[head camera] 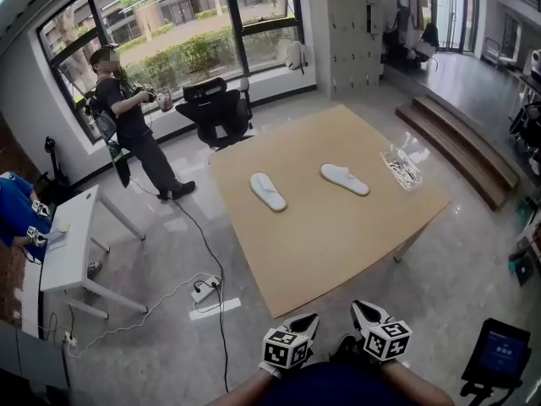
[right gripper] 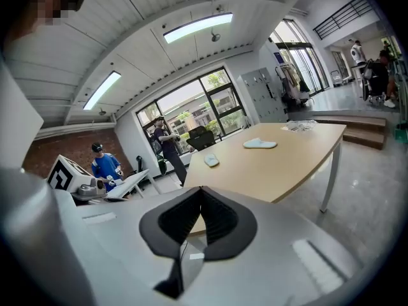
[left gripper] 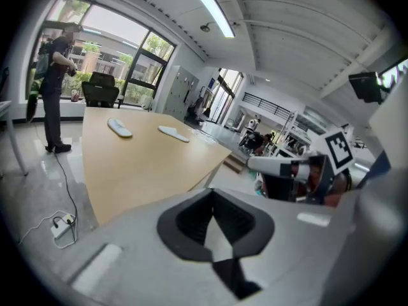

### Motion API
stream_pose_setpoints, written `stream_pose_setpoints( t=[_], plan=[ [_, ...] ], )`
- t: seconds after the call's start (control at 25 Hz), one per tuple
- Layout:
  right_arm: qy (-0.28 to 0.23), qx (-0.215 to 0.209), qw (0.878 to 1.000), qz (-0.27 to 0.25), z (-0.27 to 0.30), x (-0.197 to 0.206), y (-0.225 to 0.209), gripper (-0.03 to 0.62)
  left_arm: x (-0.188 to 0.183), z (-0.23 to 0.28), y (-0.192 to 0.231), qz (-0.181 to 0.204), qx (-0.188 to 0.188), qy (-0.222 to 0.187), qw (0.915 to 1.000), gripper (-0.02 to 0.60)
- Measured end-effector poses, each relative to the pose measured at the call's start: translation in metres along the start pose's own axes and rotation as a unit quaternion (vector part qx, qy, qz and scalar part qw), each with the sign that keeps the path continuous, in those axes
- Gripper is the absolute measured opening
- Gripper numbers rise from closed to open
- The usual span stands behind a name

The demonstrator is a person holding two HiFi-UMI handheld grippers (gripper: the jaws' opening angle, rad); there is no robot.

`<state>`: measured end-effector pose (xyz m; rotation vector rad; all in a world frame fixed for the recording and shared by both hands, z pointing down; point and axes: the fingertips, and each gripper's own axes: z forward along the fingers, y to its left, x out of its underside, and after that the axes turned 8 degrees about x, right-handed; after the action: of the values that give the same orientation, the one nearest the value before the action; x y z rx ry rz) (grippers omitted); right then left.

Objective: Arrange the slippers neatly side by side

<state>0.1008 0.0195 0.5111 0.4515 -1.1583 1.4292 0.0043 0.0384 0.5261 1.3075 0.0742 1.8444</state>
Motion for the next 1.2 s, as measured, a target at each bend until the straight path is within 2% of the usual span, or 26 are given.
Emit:
stream_pose_setpoints(
  t=[0.32,0.52,0.68,0.88,1.08,1.2],
  plan=[
    [0.002,-0.004,1.0,0.011,0.01,-0.042,-0.076,0.011,-0.038,0.078,-0.021,0.001,0.002,0.008,1.0,0.003],
    [0.004,0.0,1.0,0.025,0.012,-0.049,-0.112,0.011,-0.042,0.109,-0.028,-0.002,0.002,0.018,0.9998,0.003],
    [0.006,0.002,0.999,0.032,0.016,-0.052,-0.125,0.011,-0.048,0.117,-0.025,-0.002,-0.007,0.02,0.9998,0.003],
    [0.024,-0.004,1.0,0.016,0.032,-0.05,-0.132,0.011,-0.045,0.134,-0.011,-0.037,-0.01,0.024,0.999,0.003],
    [0.016,0.03,0.999,0.024,0.044,-0.067,-0.155,0.011,-0.058,0.155,0.0,-0.038,0.01,0.029,0.9988,0.003],
    [0.022,0.036,0.999,0.022,0.058,-0.073,-0.156,0.011,-0.071,0.162,0.012,-0.038,0.019,0.031,0.9986,0.003]
  ],
)
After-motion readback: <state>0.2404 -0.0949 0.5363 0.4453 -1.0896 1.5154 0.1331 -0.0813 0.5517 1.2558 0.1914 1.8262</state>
